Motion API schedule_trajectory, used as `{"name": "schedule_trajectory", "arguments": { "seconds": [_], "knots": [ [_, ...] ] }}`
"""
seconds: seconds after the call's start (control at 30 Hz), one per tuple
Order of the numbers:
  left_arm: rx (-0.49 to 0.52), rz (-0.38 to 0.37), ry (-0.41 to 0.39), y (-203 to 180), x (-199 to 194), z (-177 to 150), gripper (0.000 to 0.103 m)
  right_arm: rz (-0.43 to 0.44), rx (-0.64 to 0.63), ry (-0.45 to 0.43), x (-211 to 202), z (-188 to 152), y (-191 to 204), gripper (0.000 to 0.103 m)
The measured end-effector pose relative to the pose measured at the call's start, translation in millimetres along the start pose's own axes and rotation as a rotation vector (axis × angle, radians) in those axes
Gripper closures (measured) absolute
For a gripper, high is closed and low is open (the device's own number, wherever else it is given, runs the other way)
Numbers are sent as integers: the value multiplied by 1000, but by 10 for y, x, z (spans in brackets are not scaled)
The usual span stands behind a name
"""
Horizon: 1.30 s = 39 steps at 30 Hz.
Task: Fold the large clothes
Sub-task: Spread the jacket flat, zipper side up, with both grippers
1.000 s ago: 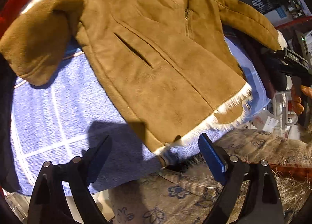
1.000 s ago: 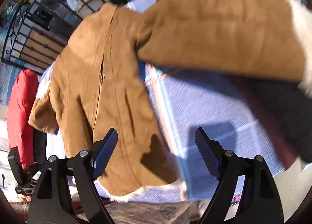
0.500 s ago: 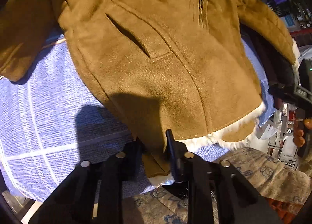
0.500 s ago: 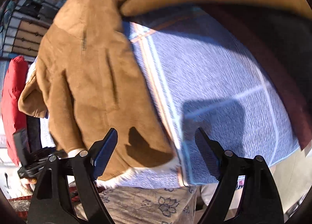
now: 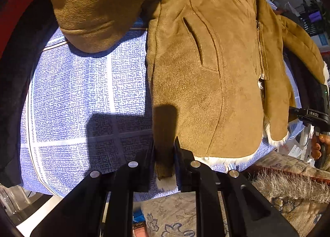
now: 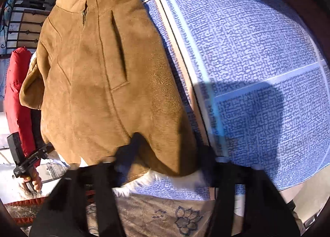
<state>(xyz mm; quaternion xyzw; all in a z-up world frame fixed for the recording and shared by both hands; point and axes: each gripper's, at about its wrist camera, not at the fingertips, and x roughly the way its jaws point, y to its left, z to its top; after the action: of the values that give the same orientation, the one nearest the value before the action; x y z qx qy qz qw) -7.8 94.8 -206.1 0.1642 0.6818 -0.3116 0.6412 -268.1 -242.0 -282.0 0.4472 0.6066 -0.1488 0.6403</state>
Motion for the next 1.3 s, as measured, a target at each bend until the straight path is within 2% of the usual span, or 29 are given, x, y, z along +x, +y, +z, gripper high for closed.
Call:
{"name": "schedule_trajectory", "arguments": {
  "seconds": [0.07, 0.23, 0.3, 0.37, 0.43, 0.5, 0.53, 0.57, 0.6, 0.63, 0.67, 0.73, 0.77, 0.8, 0.9, 1.03, 1.17, 1.3],
  "knots": [
    [12, -20, -5, -32, -15, -24, 88, 17, -15, -5, -77, -19, 38, 87],
    [78, -65, -40, -204, -314, -53, 88, 76, -89, -94, -799, -110, 172, 92],
    [119, -81, -30, -200, -416, -102, 88, 10, -162, -102, -1049, -166, 298, 93],
    [169, -62, -15, -271, -393, -161, 87, -62, -207, -84, -1151, -202, 342, 96],
    [210, -24, 2, -295, -257, -213, 87, -135, -190, -49, -1114, -203, 261, 102],
    [187, 12, 33, -193, -5, -238, 87, -234, -130, -12, -982, -191, -1, 103],
    [151, 18, 54, -131, 126, -221, 85, -283, -107, -14, -904, -213, -80, 103],
    [107, 17, 81, -52, 247, -203, 80, -277, -79, -11, -852, -227, -139, 102],
    [78, 13, 94, -5, 305, -189, 76, -218, -48, -13, -835, -236, -144, 102],
    [67, 27, 90, 28, 308, -185, 63, -173, -22, -35, -854, -227, -111, 102],
    [74, 51, 75, 31, 261, -183, 56, -160, -9, -57, -887, -198, -47, 99],
    [109, 44, 34, 16, 73, -200, 54, -168, -31, -86, -918, -148, 122, 75],
    [124, 46, 11, 16, -52, -212, 43, -181, -54, -101, -923, -111, 191, 38],
    [138, 64, -11, 10, -158, -220, 37, -193, -83, -126, -915, -87, 314, 24],
    [187, 87, -88, -62, -504, -171, 35, -170, -170, -124, -853, 40, 588, 24],
    [208, 28, -201, -368, -837, 101, 35, -161, -300, -87, -636, 76, 1066, 24],
    [291, 39, -187, -855, -471, 296, 35, -226, -443, -53, -425, 101, 1484, 24],
    [341, 100, -96, -1019, 37, 356, 35, -305, -533, -22, -204, 117, 1701, 24]
  ]
}}
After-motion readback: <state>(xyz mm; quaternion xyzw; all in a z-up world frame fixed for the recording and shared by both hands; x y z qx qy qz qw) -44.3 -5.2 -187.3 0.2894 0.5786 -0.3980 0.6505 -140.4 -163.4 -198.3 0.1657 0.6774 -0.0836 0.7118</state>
